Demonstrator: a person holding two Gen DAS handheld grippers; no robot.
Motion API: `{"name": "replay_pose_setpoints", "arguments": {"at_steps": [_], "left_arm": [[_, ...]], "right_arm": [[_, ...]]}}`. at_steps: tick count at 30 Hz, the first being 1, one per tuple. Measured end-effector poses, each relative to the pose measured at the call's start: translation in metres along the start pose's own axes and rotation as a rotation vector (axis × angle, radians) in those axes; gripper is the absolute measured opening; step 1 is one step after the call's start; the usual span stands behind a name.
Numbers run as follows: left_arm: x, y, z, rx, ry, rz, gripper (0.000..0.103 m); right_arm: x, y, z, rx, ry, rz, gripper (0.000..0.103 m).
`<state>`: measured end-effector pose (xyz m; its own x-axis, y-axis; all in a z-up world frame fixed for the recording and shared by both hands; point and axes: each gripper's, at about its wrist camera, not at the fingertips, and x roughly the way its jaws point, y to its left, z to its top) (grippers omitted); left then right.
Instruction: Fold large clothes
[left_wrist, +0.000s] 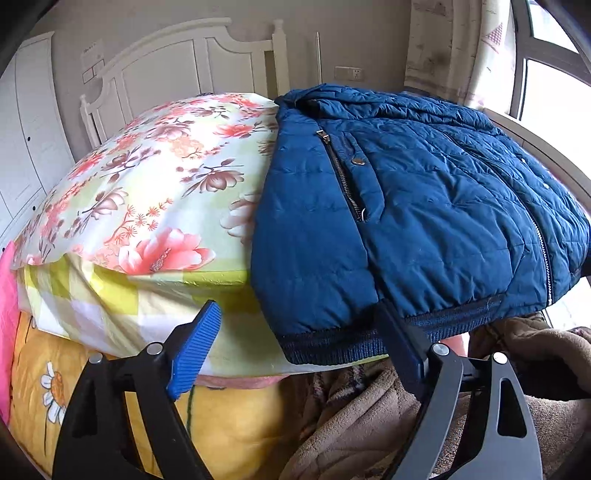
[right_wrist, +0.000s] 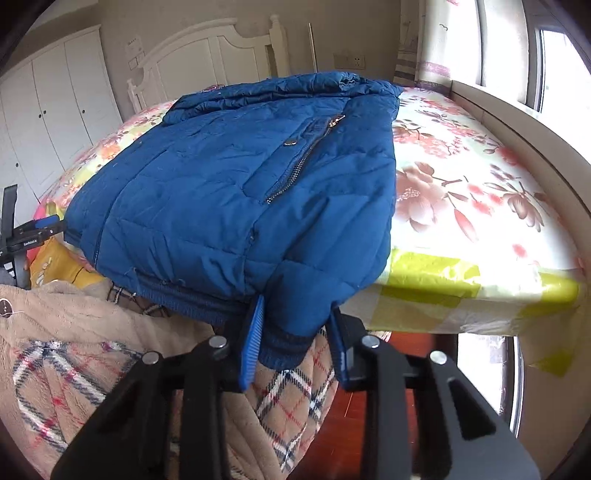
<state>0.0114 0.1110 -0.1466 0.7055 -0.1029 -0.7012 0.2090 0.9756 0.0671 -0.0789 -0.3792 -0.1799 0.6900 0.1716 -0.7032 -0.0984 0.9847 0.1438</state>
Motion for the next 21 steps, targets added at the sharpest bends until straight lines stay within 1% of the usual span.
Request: {"name": "replay_pose_setpoints", "arguments": {"at_steps": [1, 3, 5, 6, 7, 8, 11, 13, 14, 15, 16, 17, 18, 19, 20, 21], "left_arm": [[-0.001, -0.002, 0.001, 0.009, -0.004, -0.002, 0.083], [-0.001, -0.009, 0.005, 0.036, -0.005, -0.041, 0.080], [0.003, -0.015, 0.008, 0.060, 0.003, -0.041, 0.081], [0.008, -0.014, 0.008, 0.058, 0.013, -0.036, 0.088], [0.012, -0.011, 0.009, 0.039, 0.022, -0.028, 0.094], [0.016, -0.003, 0.008, -0.006, 0.030, -0.040, 0.099], [0.021, 0.016, 0.004, -0.107, 0.044, -0.148, 0.099], [0.024, 0.018, 0.003, -0.114, 0.038, -0.177, 0.099], [0.027, 0.016, 0.004, -0.110, 0.038, -0.199, 0.098], [0.028, 0.012, 0.004, -0.103, 0.033, -0.228, 0.088], [0.027, 0.008, 0.004, -0.096, 0.025, -0.240, 0.084], [0.026, 0.003, 0.004, -0.084, 0.023, -0.217, 0.077], [0.023, 0.000, 0.003, -0.073, 0.019, -0.209, 0.066], [0.019, -0.001, 0.002, -0.061, 0.011, -0.208, 0.057], [0.009, -0.002, 0.001, -0.043, -0.003, -0.197, 0.041], [-0.001, -0.003, 0.001, -0.031, -0.018, -0.192, 0.029]], "right_arm": [[0.000, 0.001, 0.001, -0.006, 0.000, -0.003, 0.032], [-0.001, 0.000, 0.002, -0.005, -0.007, 0.005, 0.032], [-0.002, -0.002, 0.001, 0.005, -0.015, 0.020, 0.032], [-0.001, -0.004, 0.001, 0.009, -0.017, 0.023, 0.032], [-0.001, -0.005, 0.000, 0.012, -0.019, 0.024, 0.032], [-0.002, -0.005, 0.000, 0.013, -0.022, 0.024, 0.032], [-0.002, -0.006, -0.001, 0.016, -0.025, 0.030, 0.032], [0.001, -0.007, -0.001, 0.021, -0.023, 0.034, 0.033], [0.002, -0.008, -0.002, 0.024, -0.023, 0.035, 0.036], [0.003, -0.010, -0.002, 0.033, -0.024, 0.040, 0.038], [0.005, -0.012, -0.002, 0.045, -0.025, 0.043, 0.039], [0.005, -0.013, -0.003, 0.055, -0.028, 0.048, 0.040], [0.005, -0.014, -0.003, 0.059, -0.031, 0.050, 0.038], [0.003, -0.012, -0.004, 0.048, -0.037, 0.044, 0.035], [0.000, -0.010, -0.005, 0.027, -0.043, 0.041, 0.028], [-0.006, -0.005, -0.005, -0.007, -0.053, 0.039, 0.022]]}}
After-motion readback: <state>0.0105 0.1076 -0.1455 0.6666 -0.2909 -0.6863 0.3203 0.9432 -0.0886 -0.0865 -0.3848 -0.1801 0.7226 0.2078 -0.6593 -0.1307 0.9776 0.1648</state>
